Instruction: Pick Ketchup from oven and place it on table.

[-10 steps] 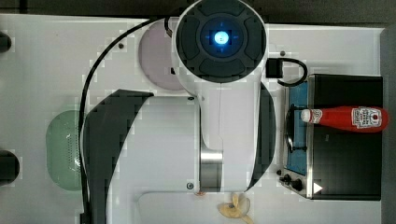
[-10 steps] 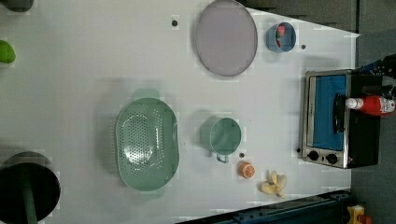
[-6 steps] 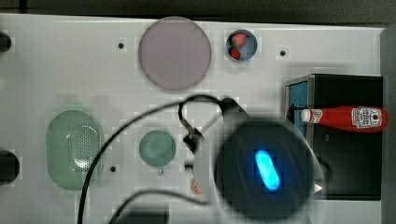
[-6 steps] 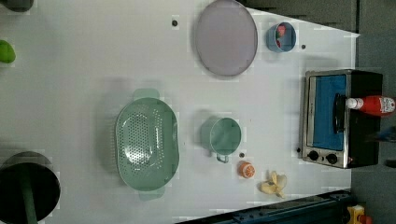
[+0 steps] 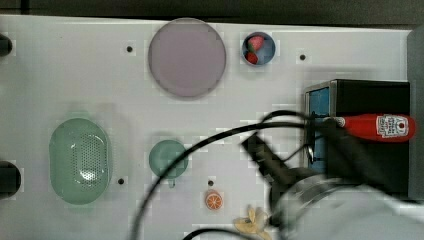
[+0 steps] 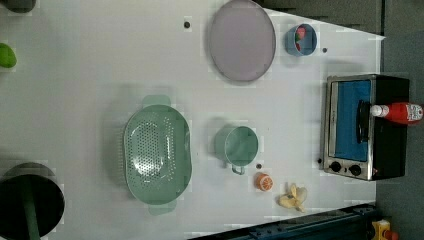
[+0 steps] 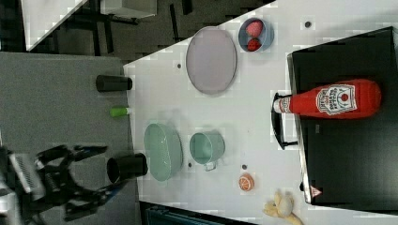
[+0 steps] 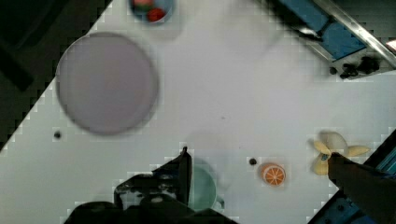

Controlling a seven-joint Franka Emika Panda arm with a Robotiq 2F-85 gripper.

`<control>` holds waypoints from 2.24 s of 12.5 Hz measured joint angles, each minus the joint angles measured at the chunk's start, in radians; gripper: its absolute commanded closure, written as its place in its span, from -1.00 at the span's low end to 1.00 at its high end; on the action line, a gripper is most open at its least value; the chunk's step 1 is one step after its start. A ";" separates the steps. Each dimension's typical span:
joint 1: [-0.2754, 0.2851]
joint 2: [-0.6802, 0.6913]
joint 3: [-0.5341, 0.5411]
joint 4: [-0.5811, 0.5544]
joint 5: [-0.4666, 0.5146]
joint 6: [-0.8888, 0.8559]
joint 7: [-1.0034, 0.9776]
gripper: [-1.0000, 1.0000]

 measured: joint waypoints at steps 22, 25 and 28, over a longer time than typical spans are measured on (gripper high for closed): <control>-0.119 0.800 -0.466 0.095 0.261 0.588 0.000 -1.00; -0.109 0.842 -0.463 0.084 0.252 0.639 0.000 -0.93; -0.109 0.869 -0.456 0.081 0.256 0.681 0.000 -0.26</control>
